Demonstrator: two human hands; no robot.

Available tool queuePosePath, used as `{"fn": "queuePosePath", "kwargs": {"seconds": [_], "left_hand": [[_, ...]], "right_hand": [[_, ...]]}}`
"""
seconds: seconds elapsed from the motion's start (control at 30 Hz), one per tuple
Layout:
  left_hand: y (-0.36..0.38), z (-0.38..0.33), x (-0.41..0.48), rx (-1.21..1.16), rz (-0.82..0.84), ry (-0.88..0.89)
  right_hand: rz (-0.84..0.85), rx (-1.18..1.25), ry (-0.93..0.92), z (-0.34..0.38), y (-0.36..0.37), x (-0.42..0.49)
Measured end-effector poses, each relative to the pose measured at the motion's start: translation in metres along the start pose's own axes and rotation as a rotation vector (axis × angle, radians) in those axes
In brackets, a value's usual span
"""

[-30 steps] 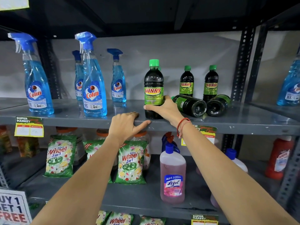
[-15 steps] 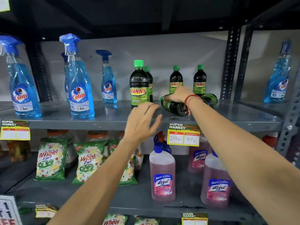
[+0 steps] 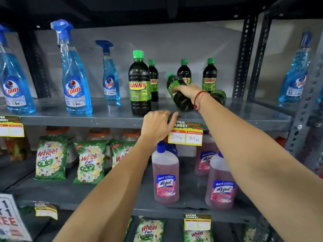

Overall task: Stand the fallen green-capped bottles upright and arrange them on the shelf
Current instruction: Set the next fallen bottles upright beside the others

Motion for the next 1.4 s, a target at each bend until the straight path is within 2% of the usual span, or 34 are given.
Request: {"fn": "queuePosePath", "kwargs": {"seconds": [0.1,0.17,0.4,0.57,0.63,0.77,0.83,0.97,1.17,1.3,1.4], "left_hand": [[0.002,0.000,0.000,-0.006,-0.018,-0.001],[0.002,0.000,0.001,-0.018,-0.035,0.003],[0.004,0.001,0.000,-0.050,-0.066,0.013],[0.002,-0.001,-0.001,-0.037,-0.093,0.029],[0.001,-0.001,-0.001,-0.044,-0.100,0.032],[0.000,-0.002,0.000,-0.050,-0.098,0.027],[0.000,-0.003,0.000,-0.049,-0.100,0.029],[-0.002,-0.004,-0.001,-0.045,-0.117,0.032],[-0.001,-0.003,-0.001,-0.060,-0.107,0.017],[-0.002,-0.003,-0.001,-0.051,-0.119,0.023],[-0.001,-0.004,-0.001,-0.044,-0.120,0.027]], "right_hand": [[-0.144,0.094,-0.132,-0.003,-0.009,-0.002],[-0.167,0.132,-0.188,-0.007,-0.009,-0.002],[-0.115,0.095,-0.245,-0.015,0.002,0.003],[-0.017,0.194,-0.229,-0.026,0.005,0.001],[-0.066,0.132,-0.252,-0.026,0.003,0.003],[-0.221,-0.175,-0.313,-0.019,0.003,-0.002],[-0.190,-0.147,-0.266,-0.020,0.007,-0.001],[-0.039,0.127,-0.200,-0.028,0.009,0.007],[-0.148,-0.163,-0.344,-0.021,0.012,0.004],[-0.039,0.046,-0.270,-0.024,0.012,0.008],[-0.034,0.068,-0.250,-0.027,0.010,0.009]]}}
Point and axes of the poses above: each hand's wrist, its own x-axis towards the middle knuckle, its own y-axis out of the palm, z = x × y, the point moved 5 cm from there along x, towards the middle knuckle, and after that the axes turned 1 degree about -x, right-handed, at the moved point
